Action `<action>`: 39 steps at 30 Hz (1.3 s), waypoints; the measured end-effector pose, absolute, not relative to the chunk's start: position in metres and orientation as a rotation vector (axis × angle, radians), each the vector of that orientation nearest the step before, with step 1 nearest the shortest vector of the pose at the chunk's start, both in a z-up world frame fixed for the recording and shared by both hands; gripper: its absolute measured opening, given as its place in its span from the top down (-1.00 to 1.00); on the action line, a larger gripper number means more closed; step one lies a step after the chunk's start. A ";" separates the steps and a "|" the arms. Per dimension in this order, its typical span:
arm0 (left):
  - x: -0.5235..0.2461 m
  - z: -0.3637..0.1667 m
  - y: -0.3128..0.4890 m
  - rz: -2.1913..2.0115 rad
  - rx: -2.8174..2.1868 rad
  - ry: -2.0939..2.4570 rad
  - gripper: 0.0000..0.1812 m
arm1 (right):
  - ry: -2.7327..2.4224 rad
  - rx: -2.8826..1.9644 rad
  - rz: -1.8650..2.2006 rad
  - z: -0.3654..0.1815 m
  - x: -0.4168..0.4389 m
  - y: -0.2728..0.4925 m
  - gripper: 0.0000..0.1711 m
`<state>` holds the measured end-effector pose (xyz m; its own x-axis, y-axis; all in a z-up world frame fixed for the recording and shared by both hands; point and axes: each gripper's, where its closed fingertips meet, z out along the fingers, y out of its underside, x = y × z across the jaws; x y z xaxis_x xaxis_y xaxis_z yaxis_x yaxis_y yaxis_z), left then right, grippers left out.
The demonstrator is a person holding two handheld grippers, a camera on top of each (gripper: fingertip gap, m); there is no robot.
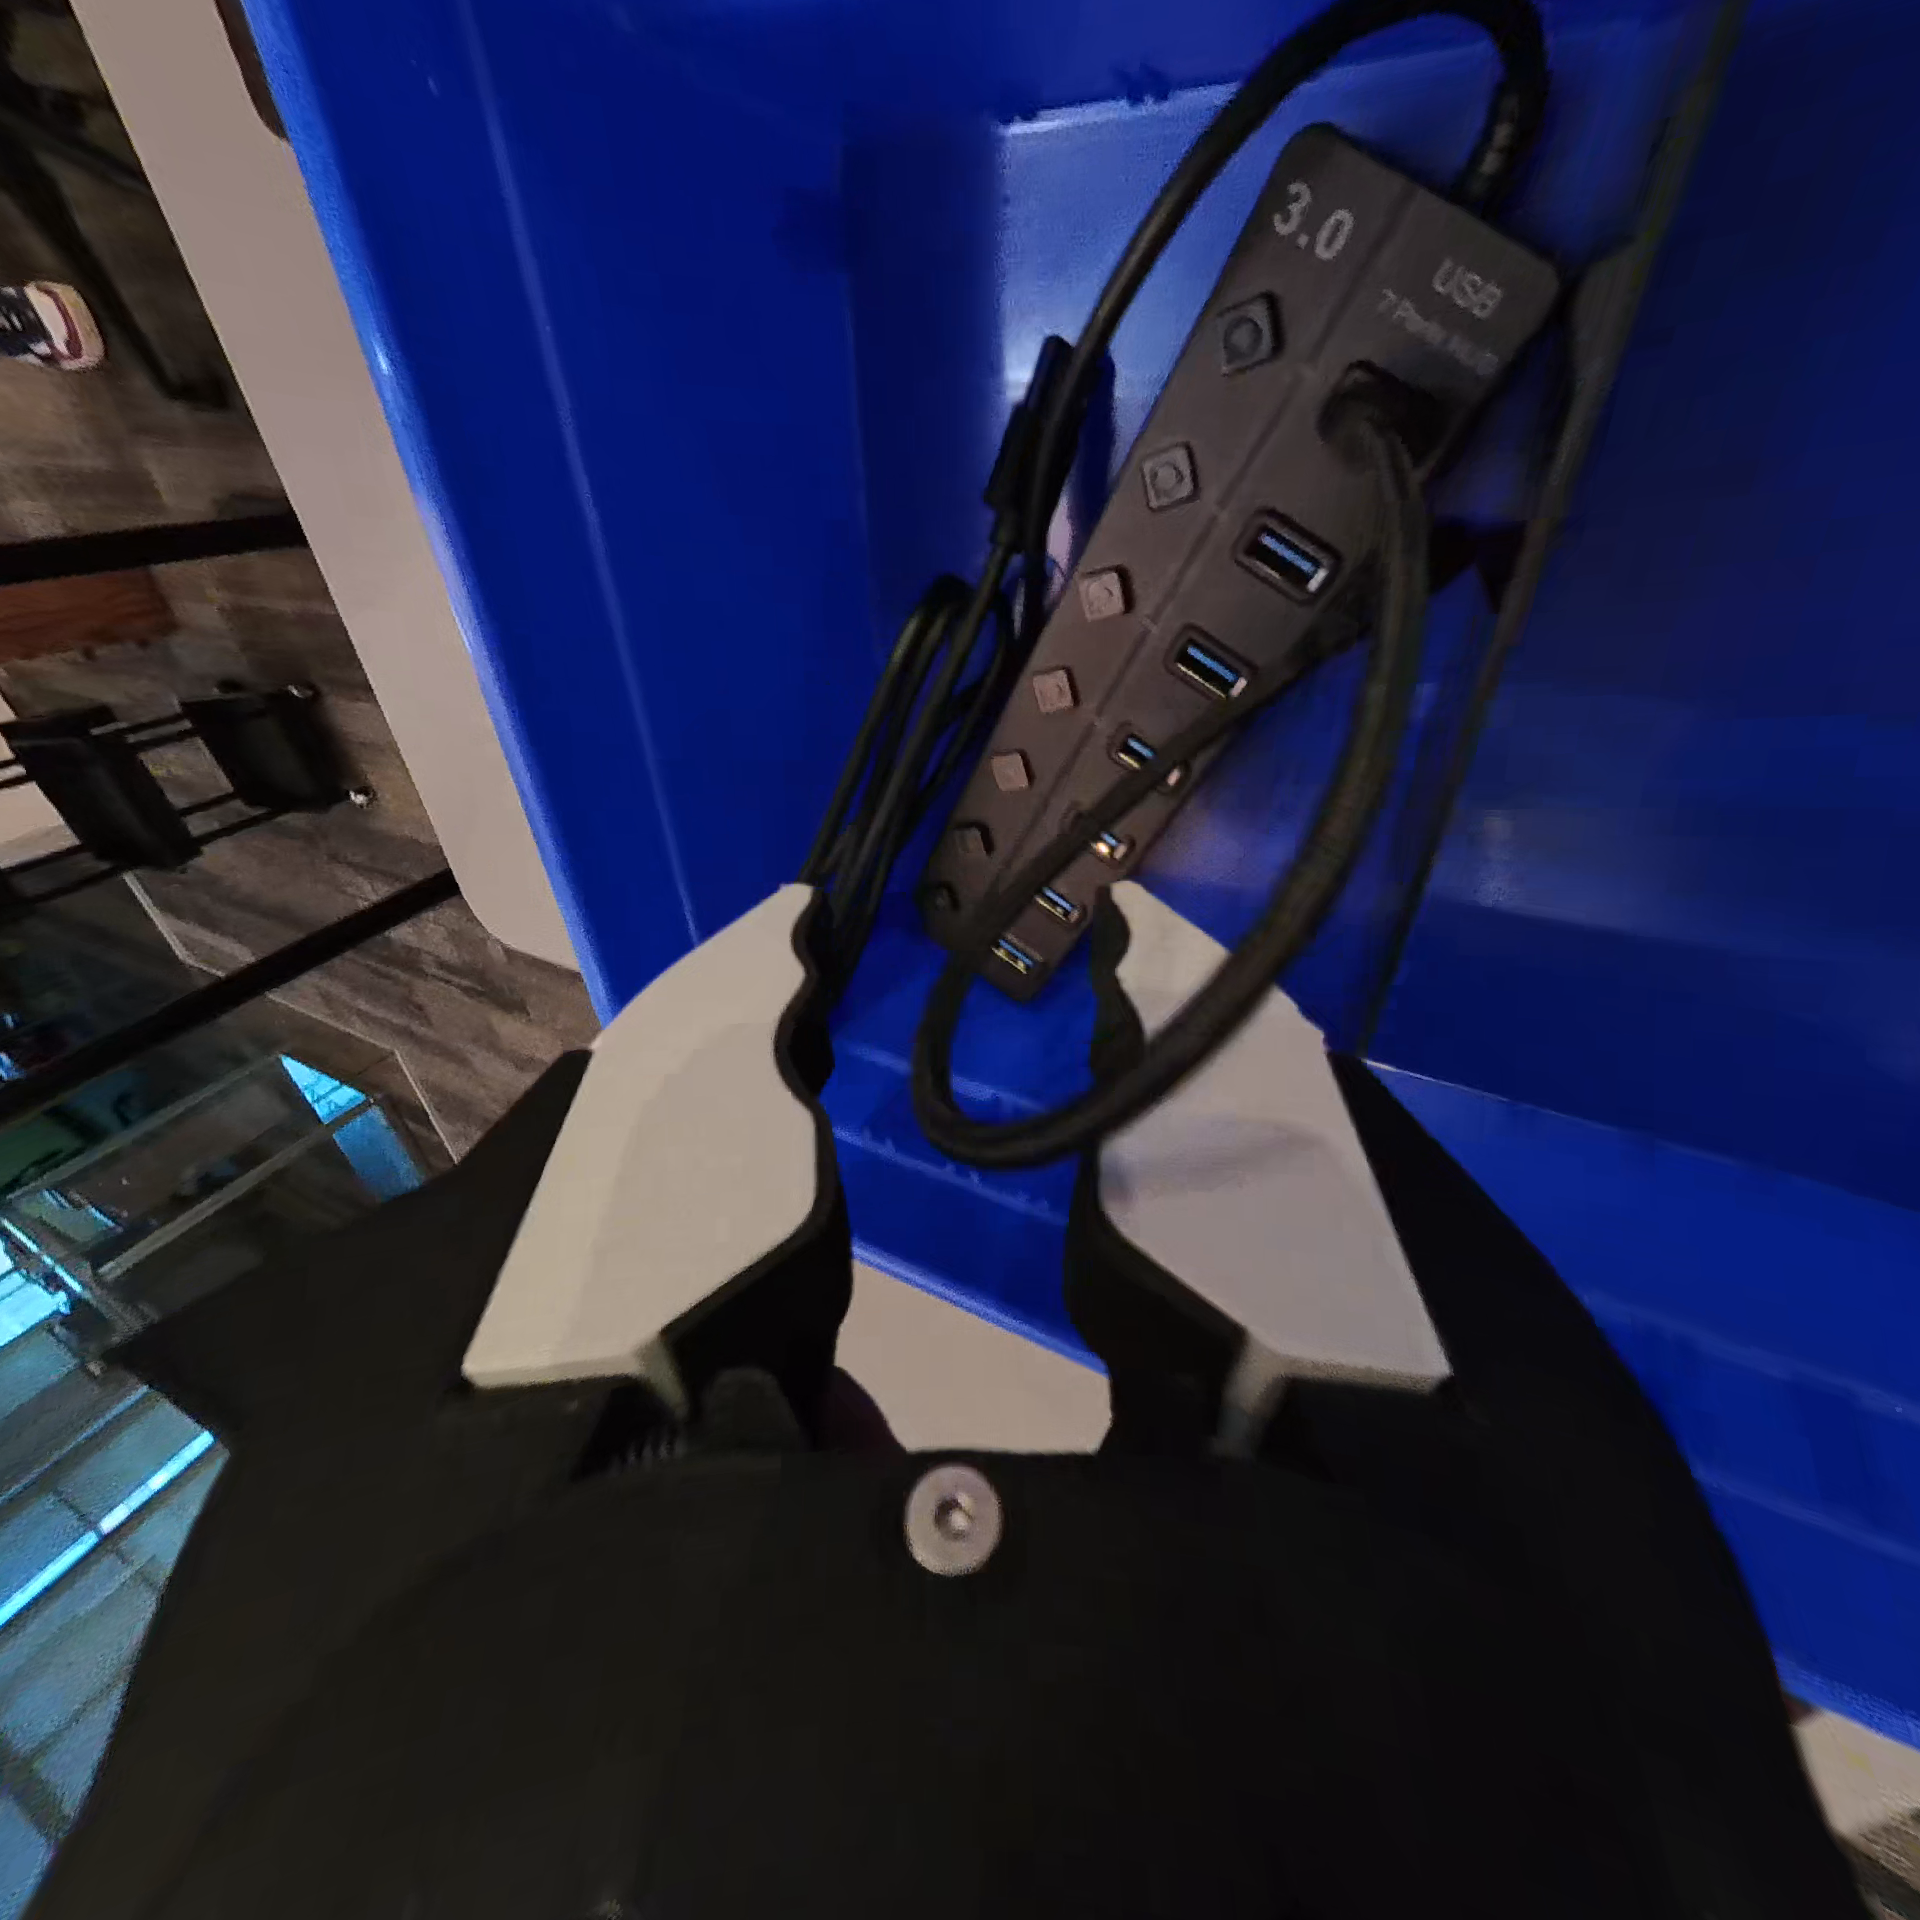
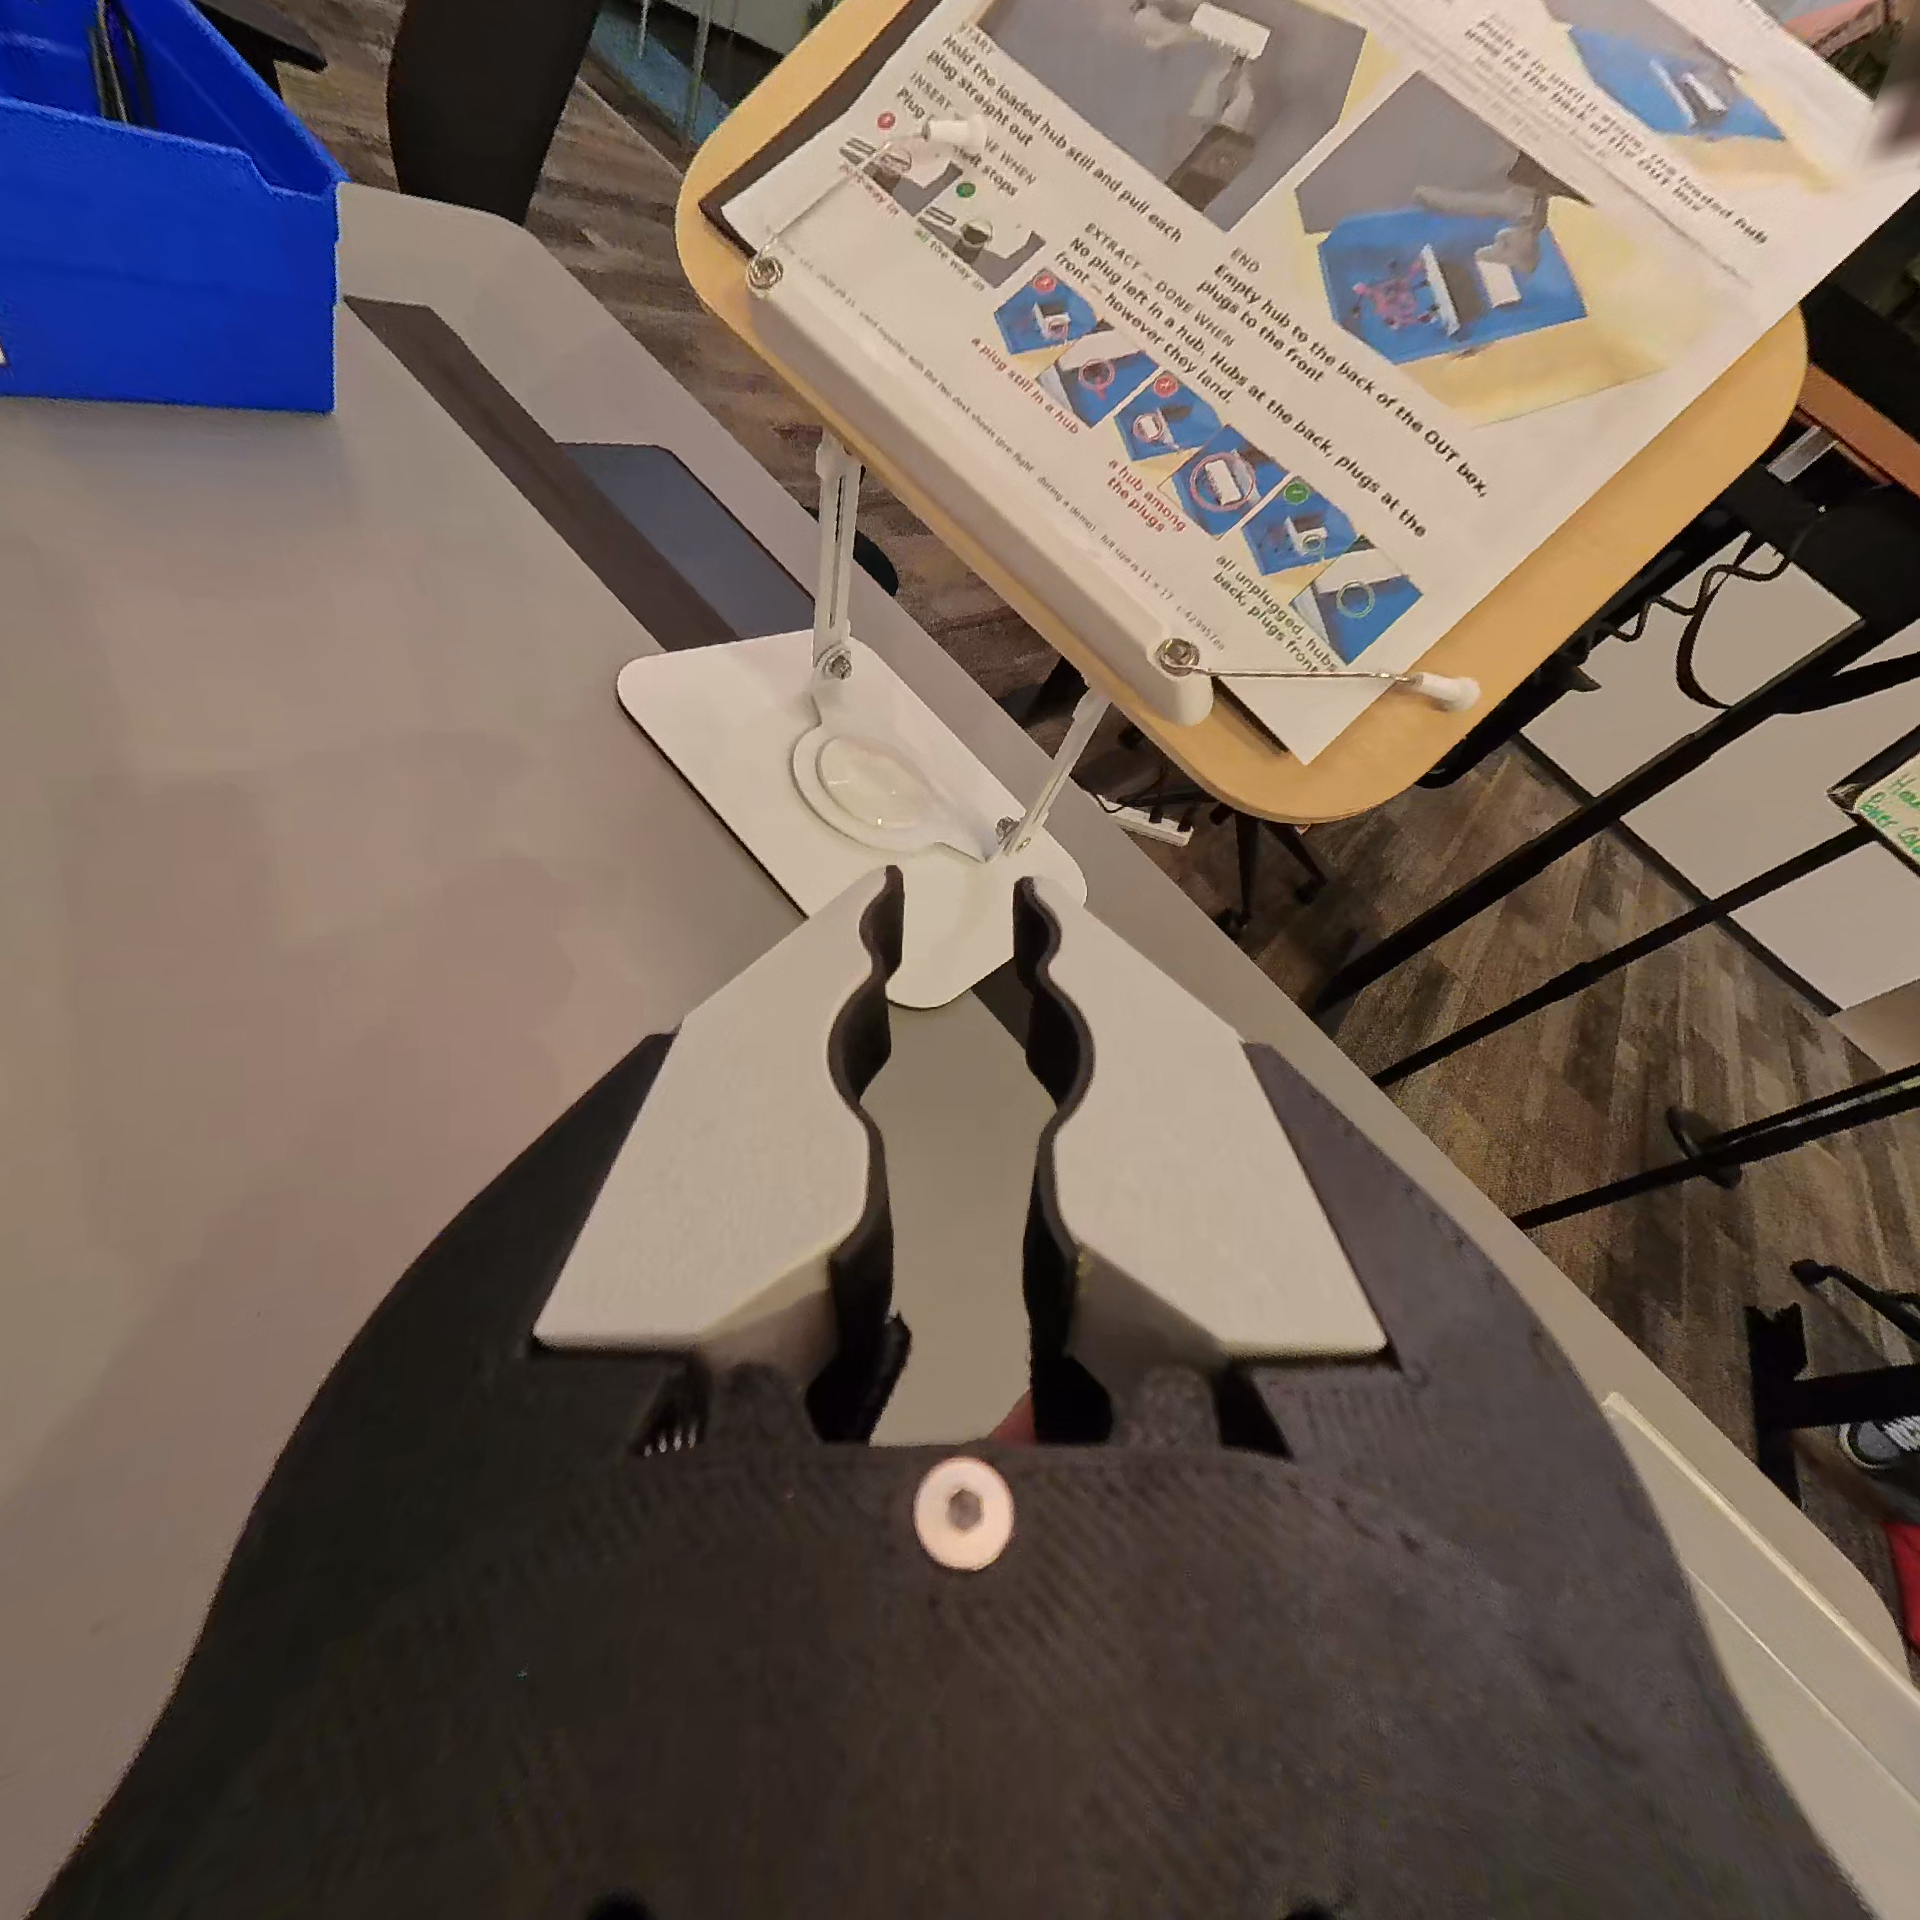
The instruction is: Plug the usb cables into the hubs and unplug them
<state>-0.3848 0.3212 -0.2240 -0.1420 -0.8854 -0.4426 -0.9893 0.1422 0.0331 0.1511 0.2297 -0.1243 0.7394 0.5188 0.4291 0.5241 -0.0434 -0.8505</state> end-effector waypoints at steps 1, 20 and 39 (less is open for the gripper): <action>-0.382 -0.227 0.324 0.442 -1.798 2.123 0.50 | -0.842 -1.684 -0.003 -0.126 0.151 0.230 0.79; -0.383 -0.295 0.304 0.217 -1.947 2.504 0.21 | -0.845 -1.758 0.029 -0.158 0.157 0.241 0.79; -0.368 -0.276 0.312 0.303 -1.764 2.392 0.45 | -0.850 -1.757 0.041 -0.159 0.156 0.241 0.80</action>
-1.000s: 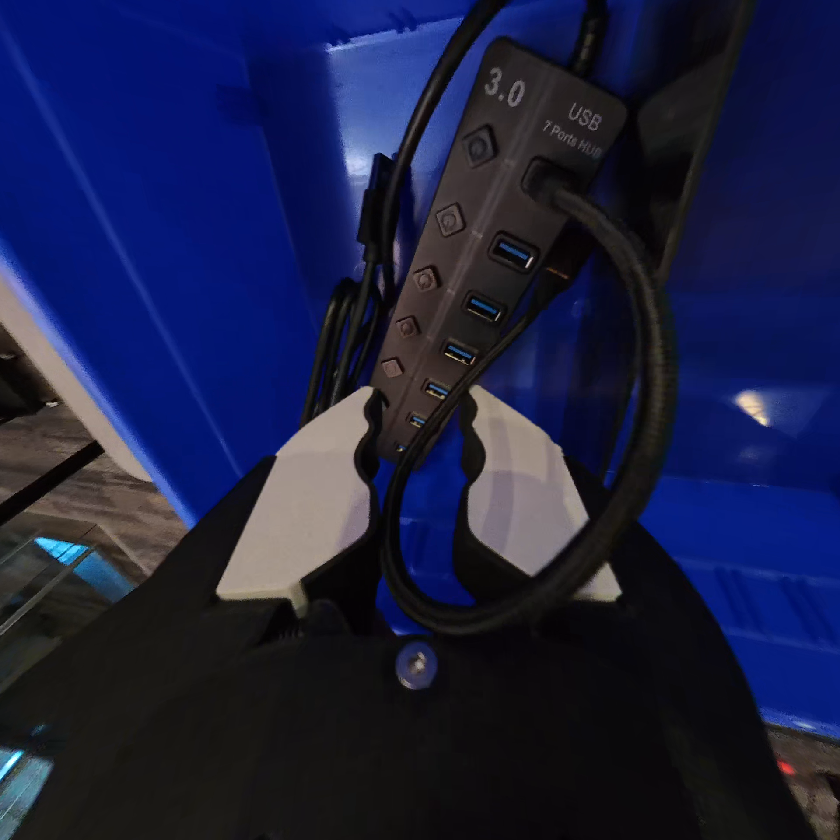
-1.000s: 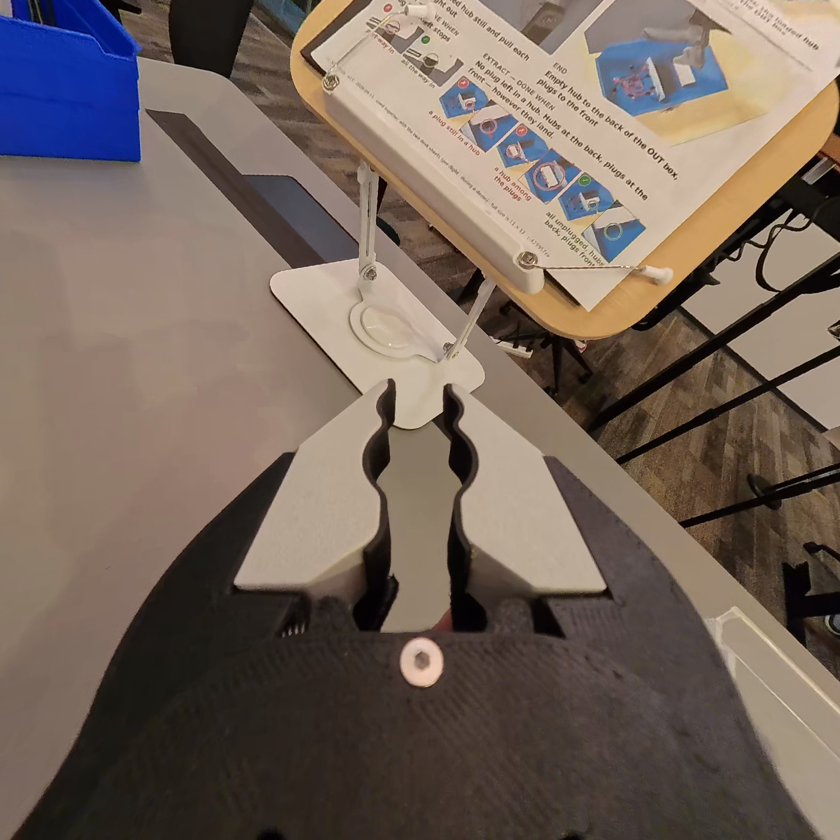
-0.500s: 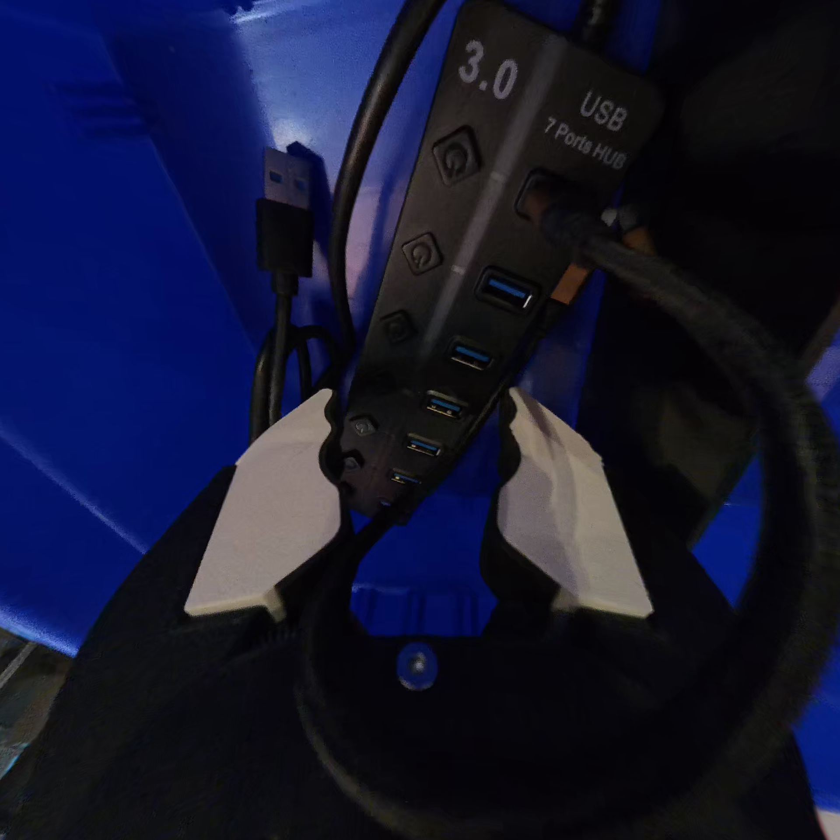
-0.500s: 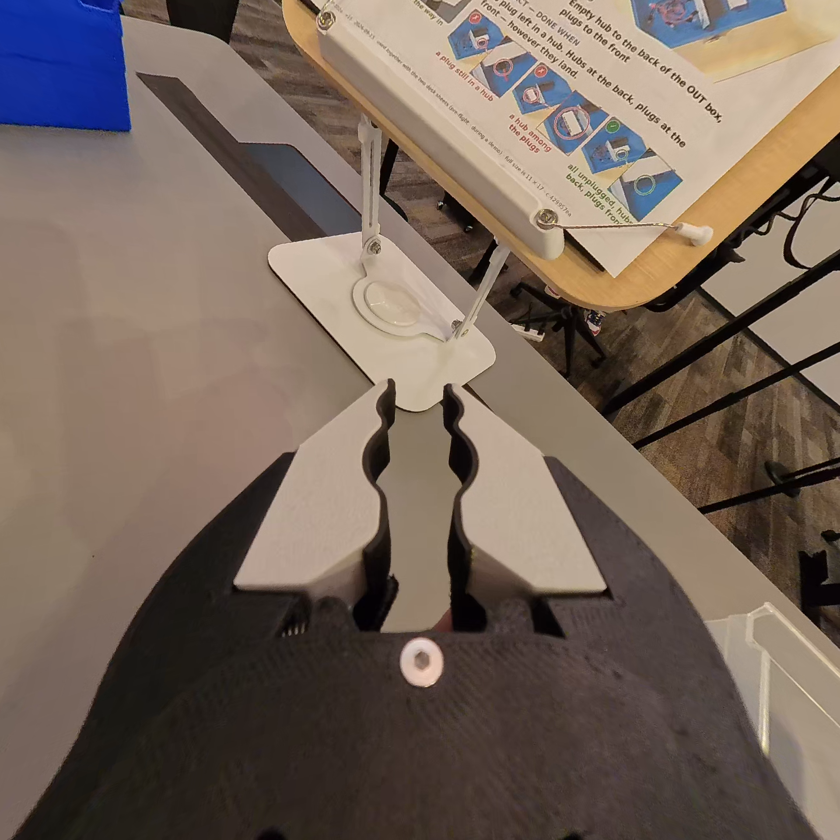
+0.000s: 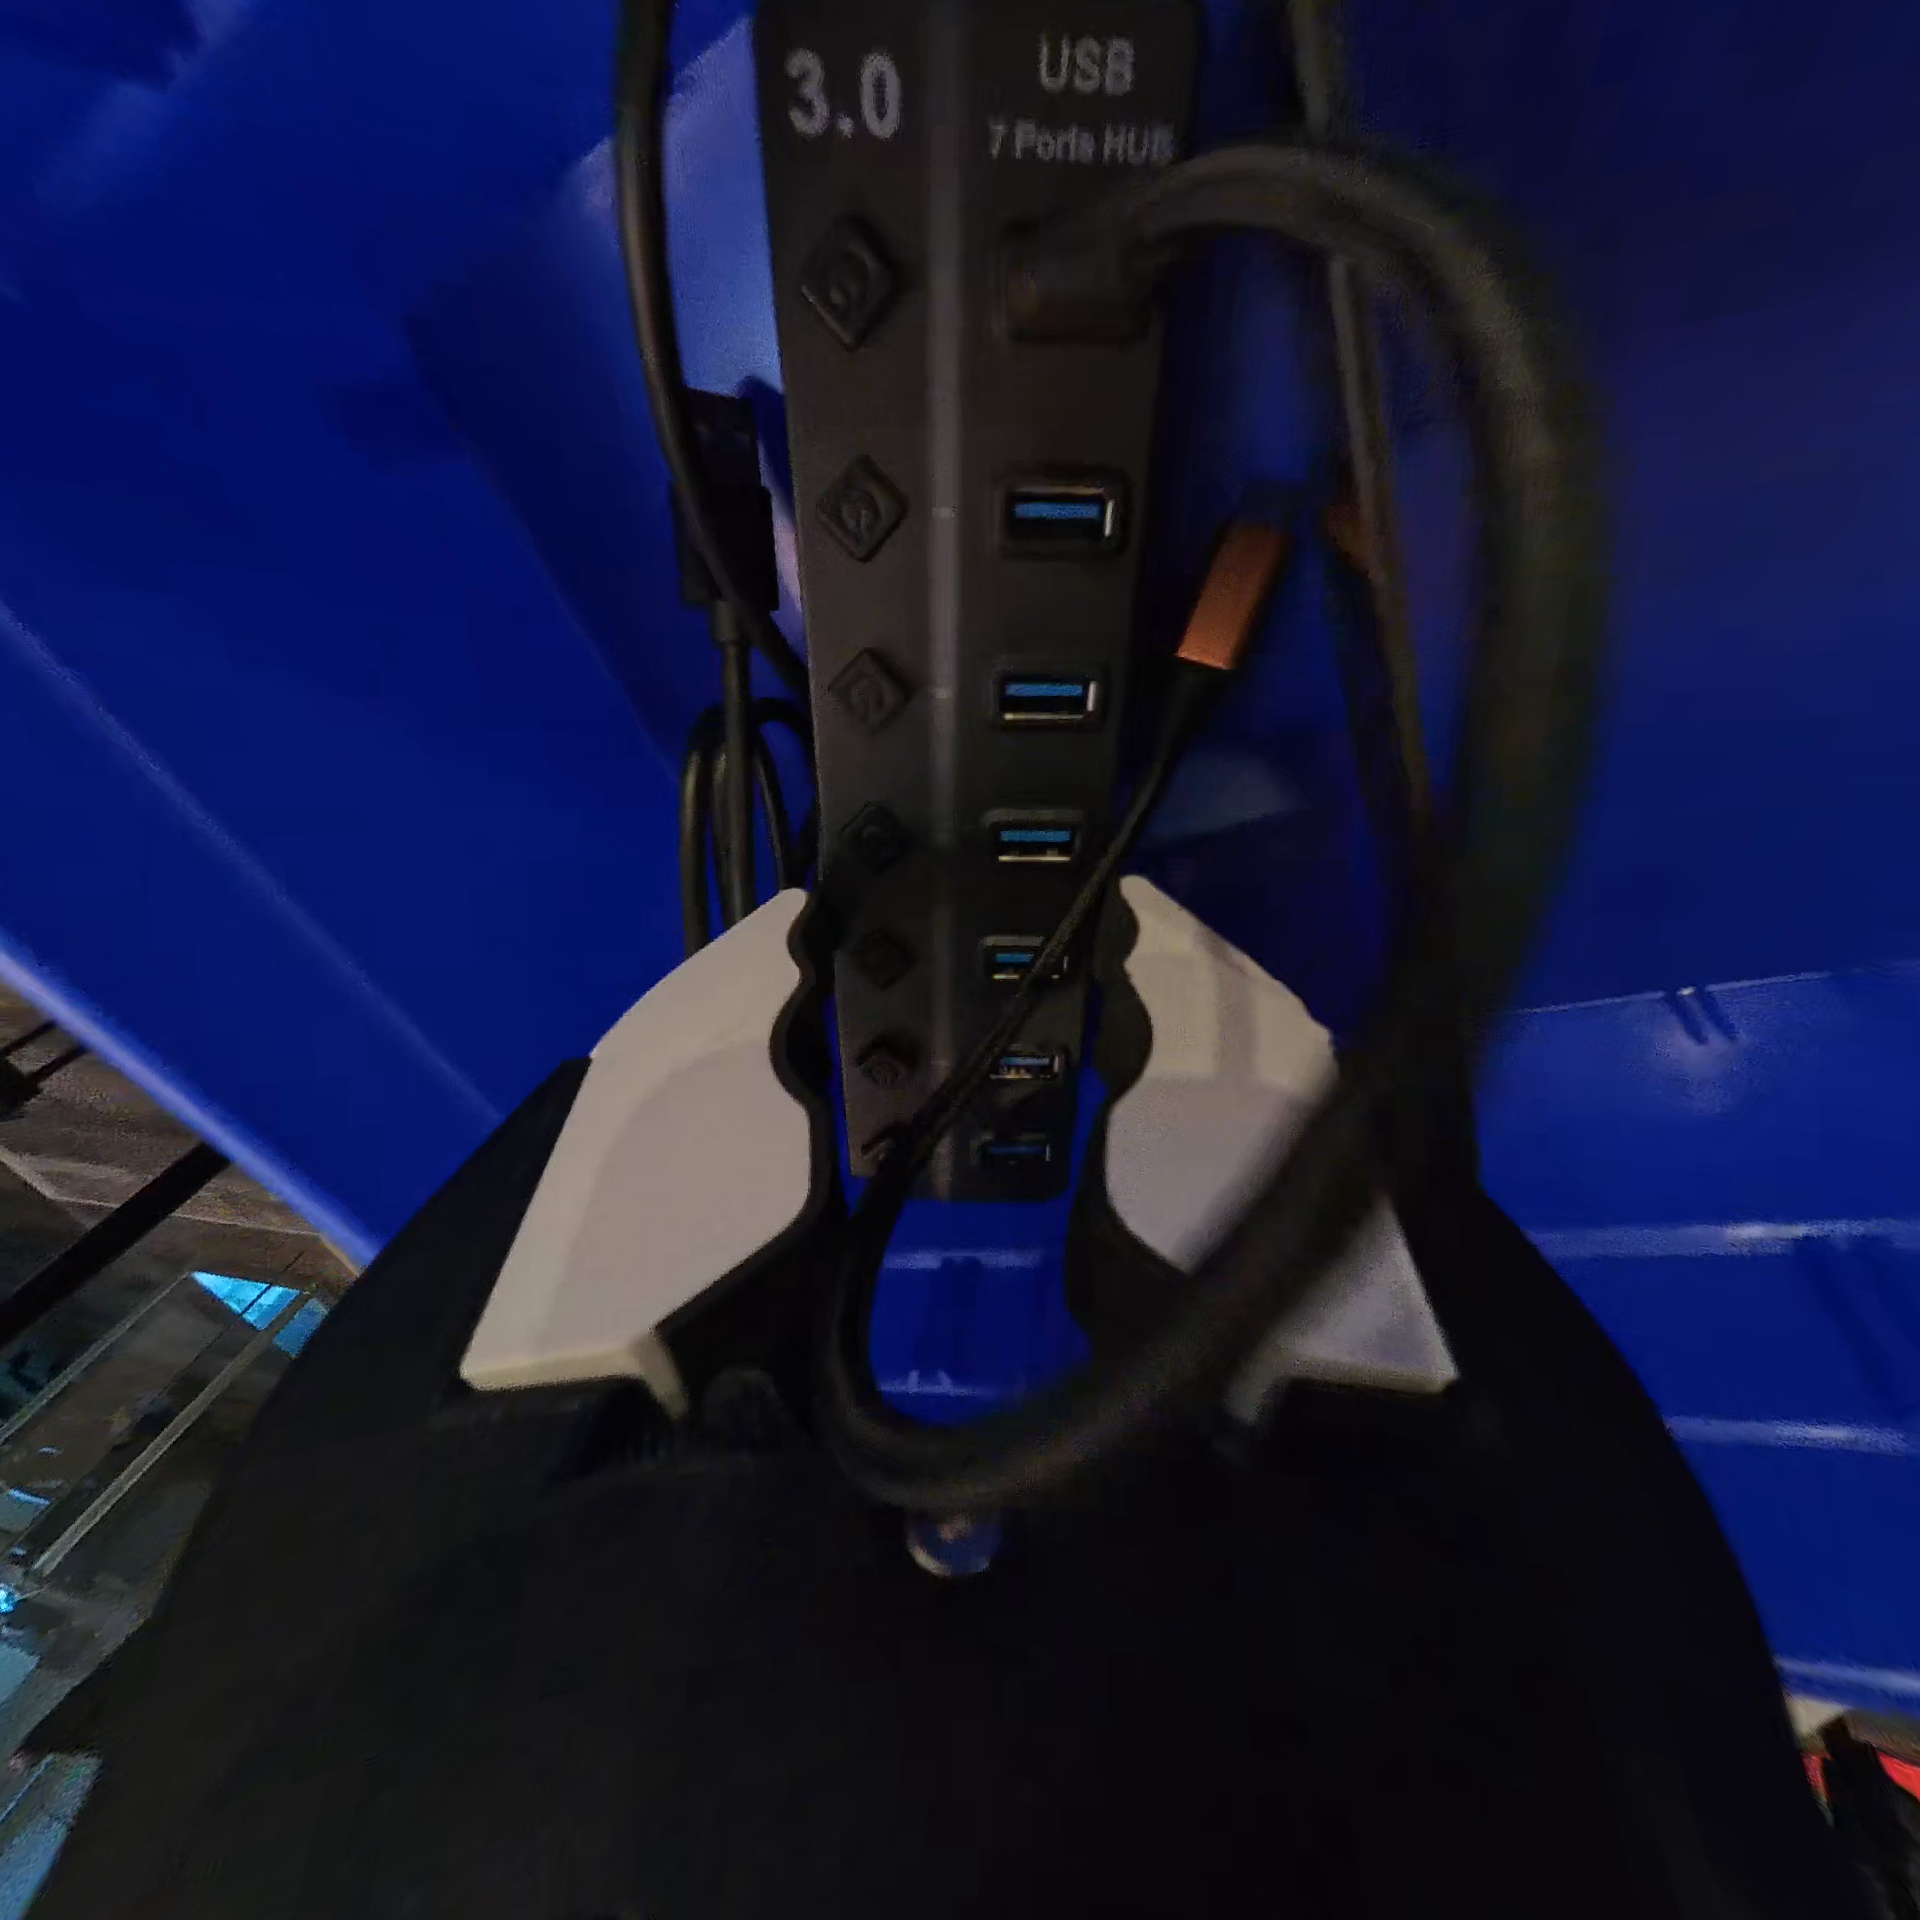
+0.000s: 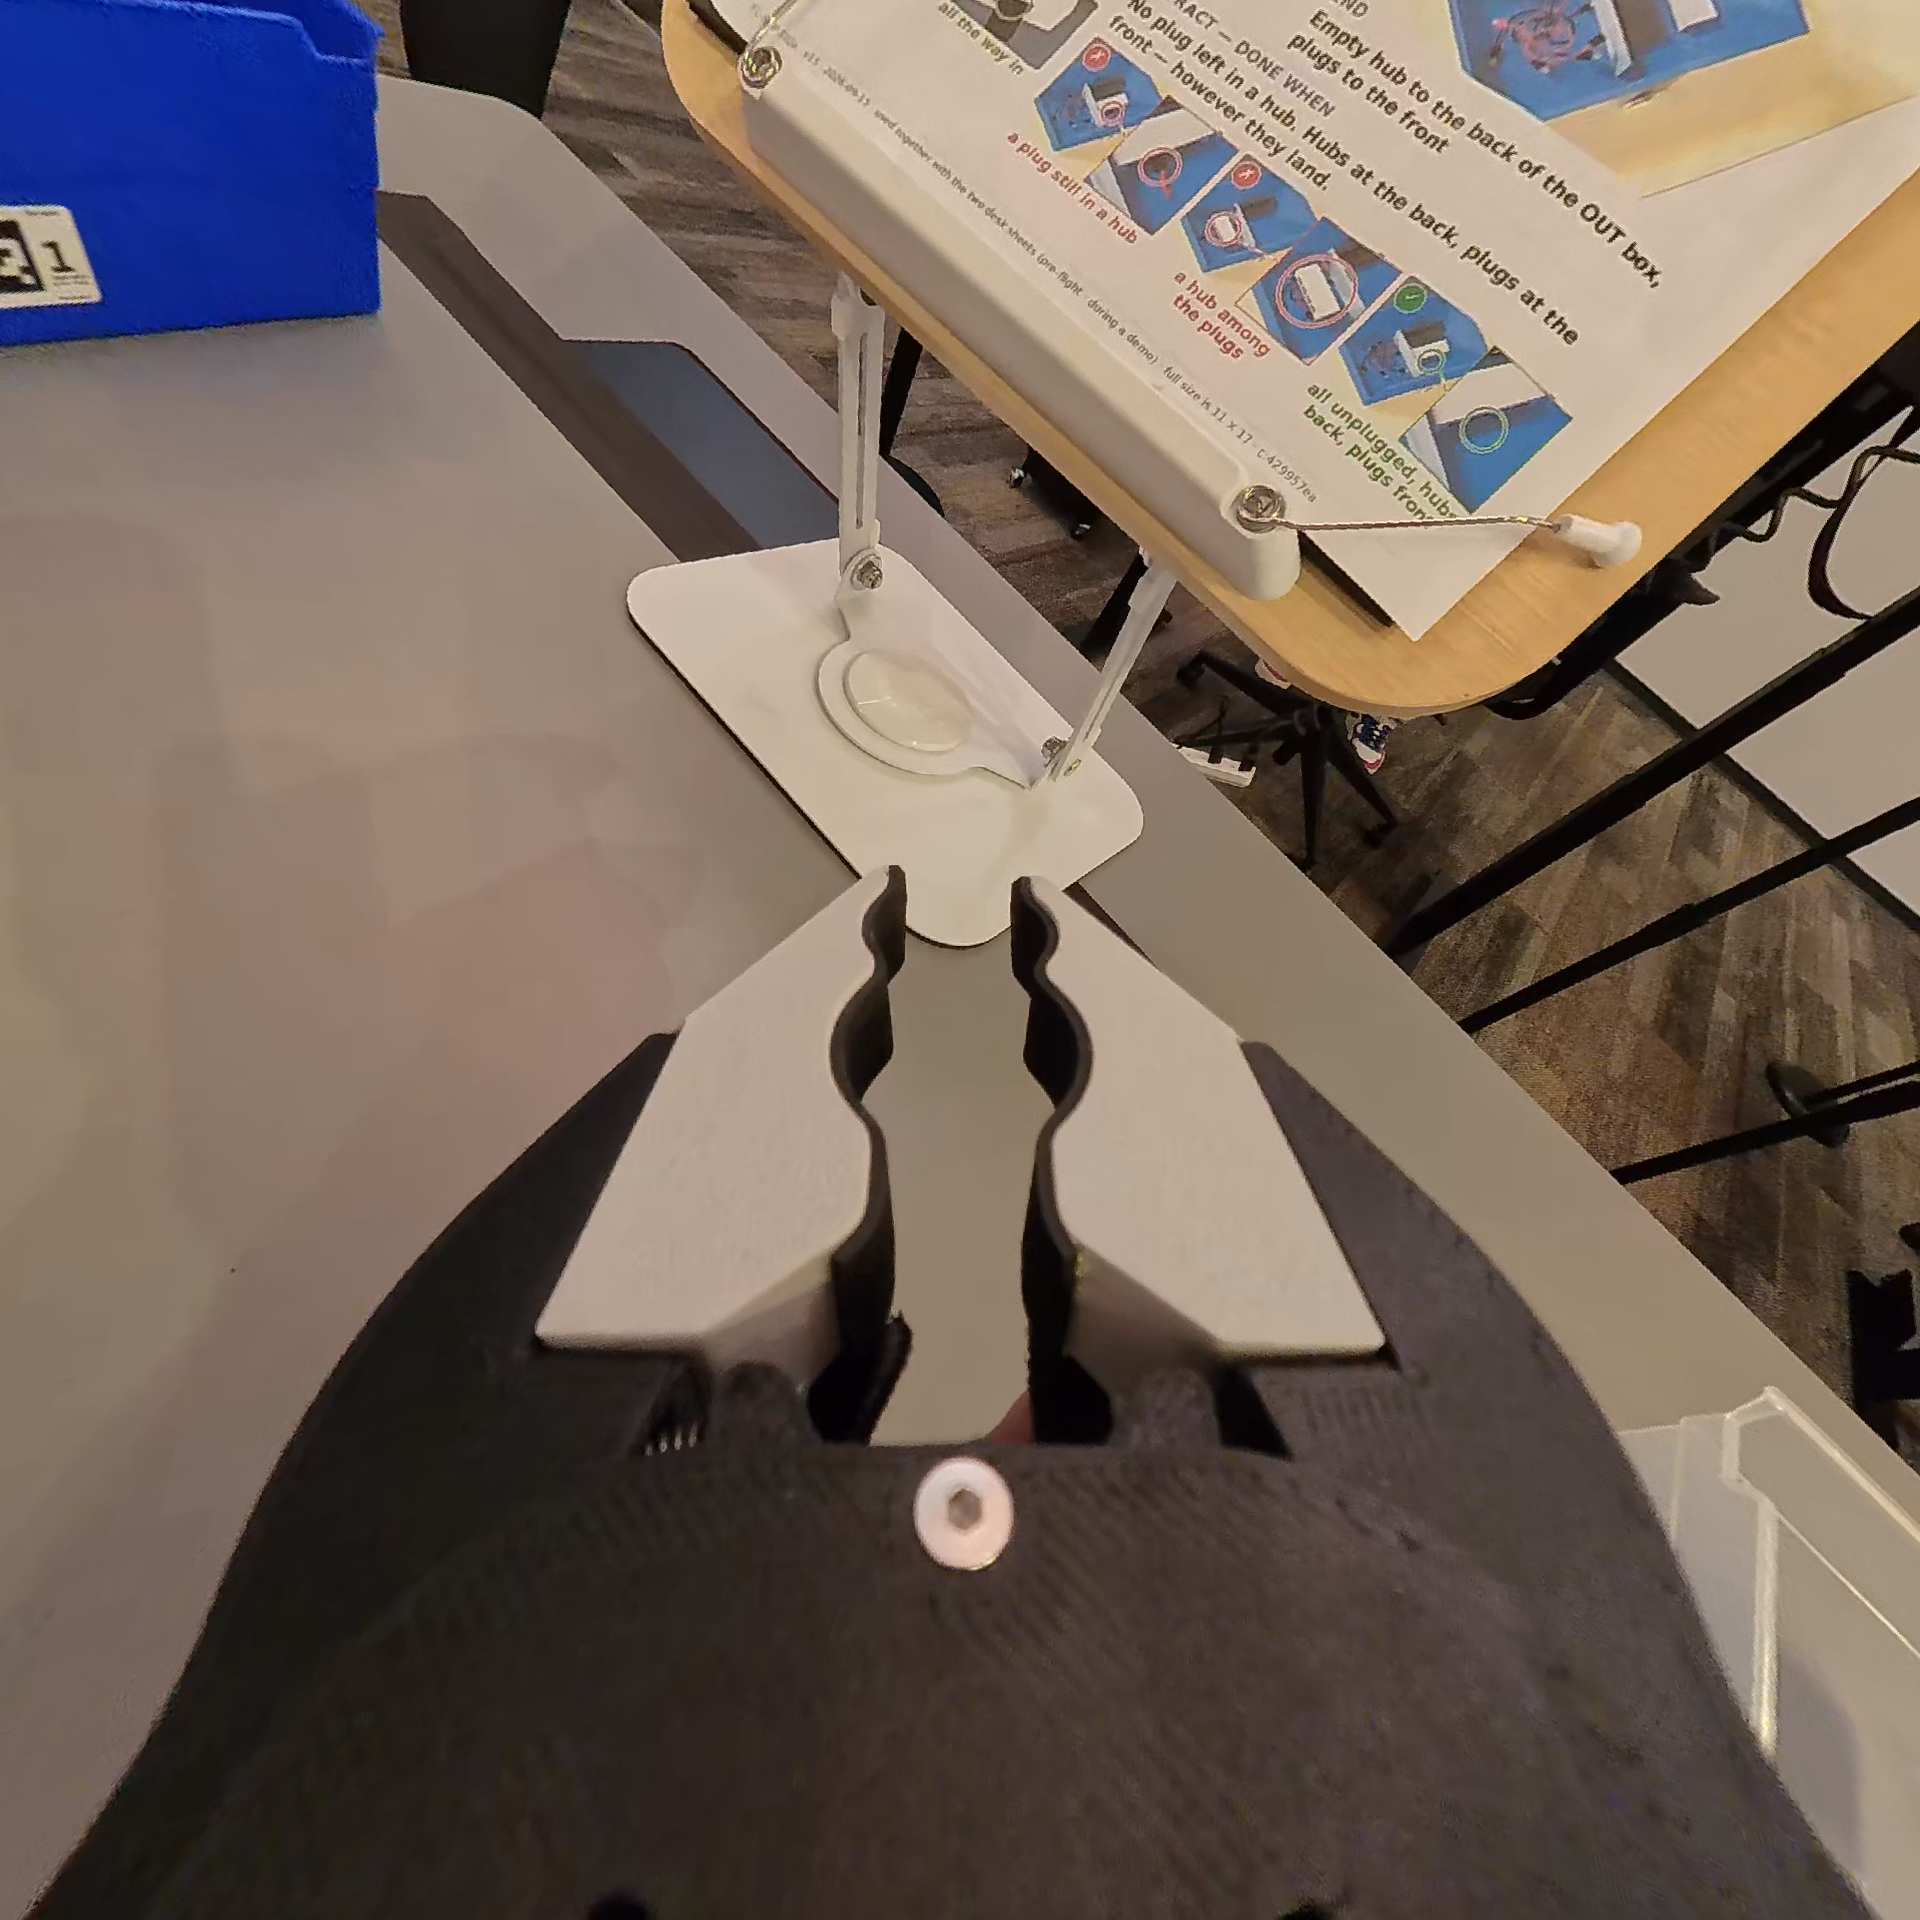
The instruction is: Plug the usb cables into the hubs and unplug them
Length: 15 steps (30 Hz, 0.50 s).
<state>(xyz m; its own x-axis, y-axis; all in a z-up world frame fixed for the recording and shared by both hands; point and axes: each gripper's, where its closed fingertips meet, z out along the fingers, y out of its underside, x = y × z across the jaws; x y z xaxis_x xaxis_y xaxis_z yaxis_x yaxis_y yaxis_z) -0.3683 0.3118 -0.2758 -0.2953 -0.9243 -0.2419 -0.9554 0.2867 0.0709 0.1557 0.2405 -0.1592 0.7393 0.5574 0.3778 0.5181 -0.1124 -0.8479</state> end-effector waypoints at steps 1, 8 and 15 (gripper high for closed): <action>-0.367 -0.274 0.312 0.304 -1.763 2.383 0.46 | -0.852 -1.758 0.042 -0.160 0.155 0.240 0.80; -0.369 -0.293 0.315 0.425 -1.752 2.486 0.38 | -0.859 -1.755 0.045 -0.159 0.152 0.239 0.80; -0.367 -0.299 0.316 0.512 -1.732 2.659 0.33 | -0.864 -1.762 0.062 -0.163 0.150 0.239 0.80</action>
